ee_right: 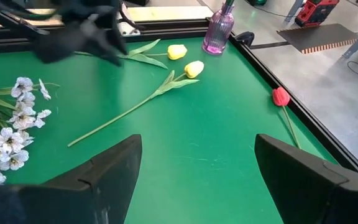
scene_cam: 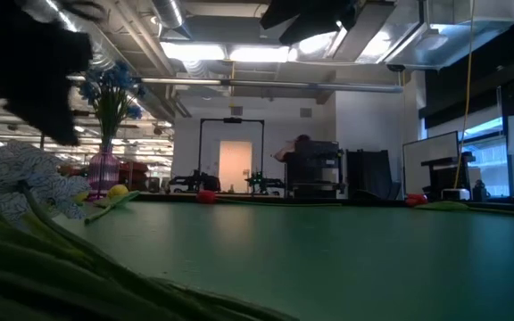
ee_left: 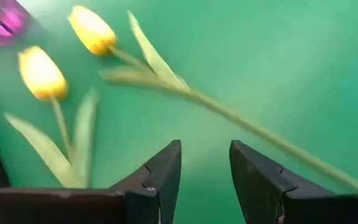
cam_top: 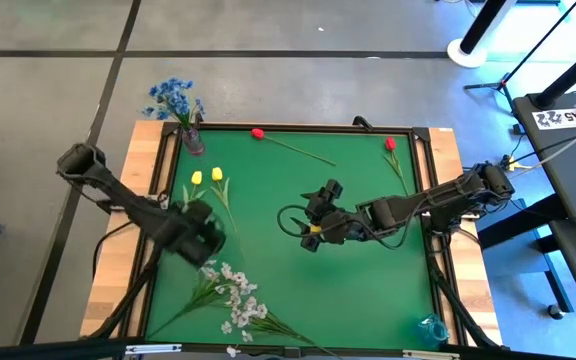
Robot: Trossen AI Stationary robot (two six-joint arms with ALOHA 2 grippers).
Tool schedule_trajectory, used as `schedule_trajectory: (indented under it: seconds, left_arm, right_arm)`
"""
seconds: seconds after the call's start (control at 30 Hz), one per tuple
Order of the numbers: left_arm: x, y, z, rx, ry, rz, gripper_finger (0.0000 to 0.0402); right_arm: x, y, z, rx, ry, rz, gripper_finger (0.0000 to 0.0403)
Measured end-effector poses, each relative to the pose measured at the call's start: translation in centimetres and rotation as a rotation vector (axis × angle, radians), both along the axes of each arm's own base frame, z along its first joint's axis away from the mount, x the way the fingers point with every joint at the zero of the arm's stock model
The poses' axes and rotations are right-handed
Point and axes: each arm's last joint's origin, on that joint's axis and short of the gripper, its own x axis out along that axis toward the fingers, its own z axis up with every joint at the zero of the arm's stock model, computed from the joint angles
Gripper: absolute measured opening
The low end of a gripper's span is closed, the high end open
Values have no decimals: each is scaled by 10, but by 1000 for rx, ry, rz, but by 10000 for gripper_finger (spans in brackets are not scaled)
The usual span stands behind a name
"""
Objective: Sort flowers into vase by color
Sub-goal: Put the left red into flower the purple vase
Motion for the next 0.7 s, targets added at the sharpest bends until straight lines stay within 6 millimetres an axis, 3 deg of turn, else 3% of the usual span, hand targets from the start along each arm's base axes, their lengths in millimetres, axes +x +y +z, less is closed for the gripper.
schedule_trajectory:
  seconds: [0.2, 0.33, 0.53, 0.7]
  left_arm:
    - [22, 34, 1, 52, 30, 18, 132]
    - [27, 42, 1, 64, 32, 6, 132]
    - [30, 31, 2, 65, -28, -39, 132]
    - [26, 14, 2, 52, -54, -105, 132]
  right_arm:
    - [2, 0, -7, -14, 34, -3, 312]
    - [16, -11, -28, -40, 76, -38, 310]
    - [48, -81, -82, 39, 213, -133, 271]
    - [42, -162, -114, 92, 373, -305, 237]
